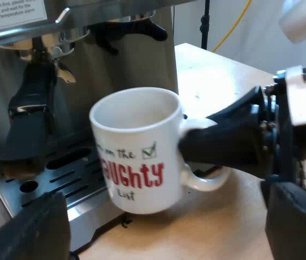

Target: Place mug into machine

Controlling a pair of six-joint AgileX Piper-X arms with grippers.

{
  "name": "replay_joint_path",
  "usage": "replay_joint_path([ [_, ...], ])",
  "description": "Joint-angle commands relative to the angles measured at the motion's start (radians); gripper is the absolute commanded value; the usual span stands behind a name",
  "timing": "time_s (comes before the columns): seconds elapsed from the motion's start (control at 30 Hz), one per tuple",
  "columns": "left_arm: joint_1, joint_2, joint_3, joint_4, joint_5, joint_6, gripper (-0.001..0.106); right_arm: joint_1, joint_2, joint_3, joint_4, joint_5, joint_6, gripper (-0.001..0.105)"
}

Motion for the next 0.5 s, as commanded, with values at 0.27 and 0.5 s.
replay_joint_path([
  [0.27,-0.004,0.002,-0.003,-0.018,0.031,0.005,0.077,-0.059,0.065,-0.101,-0.063,-0.003,-0.007,0.0],
  [0.5,-0.004,0.002,-0.003,-0.018,0.031,0.005,0.077,-0.062,0.141,-0.162,-0.063,-0.024,-0.007,0.0],
])
